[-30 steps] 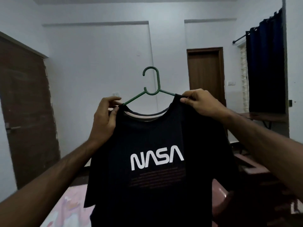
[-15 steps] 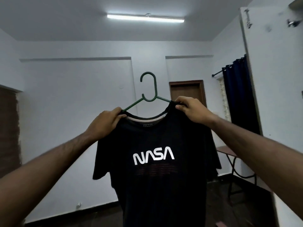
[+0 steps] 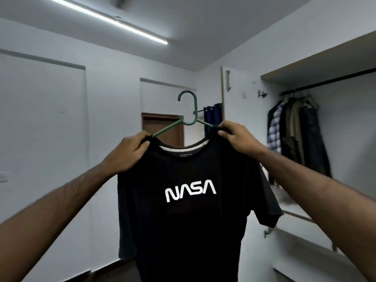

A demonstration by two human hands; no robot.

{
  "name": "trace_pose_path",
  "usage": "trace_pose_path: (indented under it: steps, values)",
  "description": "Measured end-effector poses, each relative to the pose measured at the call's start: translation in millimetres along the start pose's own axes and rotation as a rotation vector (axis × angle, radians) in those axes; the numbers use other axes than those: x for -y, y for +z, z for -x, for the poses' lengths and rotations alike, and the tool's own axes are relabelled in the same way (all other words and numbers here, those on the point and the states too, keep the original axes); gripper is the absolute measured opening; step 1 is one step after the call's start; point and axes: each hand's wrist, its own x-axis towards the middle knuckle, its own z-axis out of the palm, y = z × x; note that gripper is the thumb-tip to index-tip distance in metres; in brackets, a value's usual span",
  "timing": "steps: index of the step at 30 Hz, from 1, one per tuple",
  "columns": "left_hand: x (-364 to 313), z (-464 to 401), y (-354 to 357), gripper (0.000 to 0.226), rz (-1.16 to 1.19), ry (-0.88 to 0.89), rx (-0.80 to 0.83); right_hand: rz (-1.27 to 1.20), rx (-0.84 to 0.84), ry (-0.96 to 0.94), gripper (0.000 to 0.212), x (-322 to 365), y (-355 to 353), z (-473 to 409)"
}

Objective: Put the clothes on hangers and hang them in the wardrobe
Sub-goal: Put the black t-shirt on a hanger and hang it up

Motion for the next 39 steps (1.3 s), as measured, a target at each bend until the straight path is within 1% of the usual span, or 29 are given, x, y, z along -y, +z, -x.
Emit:
trace_pose_path:
  steps: [2,5,8,10,12,15,17,19,24,30,34,36,39]
  values:
    - [-8.5,-22.6,23.2,0.012,0.0,0.014,0.046,0.058,-0.008,0.017,0.014,-17.6,-25.6,5.6]
    - [-26.4,-46.1,56.6,0.018,0.072,0.032,0.025,0.131,-0.022,0.045,0.018,-34.5,-61.0,19.1]
    - [-48.7,-66.1,91.6,0.021,0.132,0.058,-0.007,0.269,-0.019,0.121,0.01,-47.7,-95.9,30.2]
    - [-68.5,-82.2,114.6,0.019,0.161,0.082,-0.017,0.412,-0.031,0.164,0.005,-60.7,-120.4,32.4]
    - [-92.0,-99.7,135.3,0.017,0.181,0.127,-0.033,0.608,-0.022,0.21,0.005,-72.2,-143.3,35.0]
    - [-127.6,-129.4,165.6,0.016,0.215,0.18,-0.021,0.884,-0.008,0.244,0.009,-98.5,-171.7,38.3]
    - [-141.4,-152.0,190.8,0.017,0.233,0.198,0.0,1.002,-0.011,0.262,0.013,-120.6,-186.2,39.3]
    - [-151.6,-174.1,221.2,0.023,0.281,0.207,0.013,1.044,-0.008,0.296,0.013,-146.2,-199.0,38.8]
    - [-177.4,-220.9,292.3,0.02,0.315,0.23,-0.009,1.052,0.003,0.354,0.009,-212.4,-216.9,22.2]
    - [-170.2,-311.0,376.7,0.019,0.322,0.272,-0.018,1.12,-0.018,0.407,0.012,-307.8,-222.1,-35.2]
    - [-168.8,-374.0,422.5,0.019,0.327,0.277,-0.097,1.127,-0.097,0.412,0.013,-365.7,-223.7,-69.9]
    - [-173.3,-396.3,449.4,0.02,0.318,0.268,-0.121,1.157,-0.106,0.412,0.019,-395.5,-221.3,-77.3]
    - [-180.6,-421.4,488.9,0.019,0.288,0.278,-0.121,1.226,-0.064,0.42,0.033,-438.5,-216.0,-87.0]
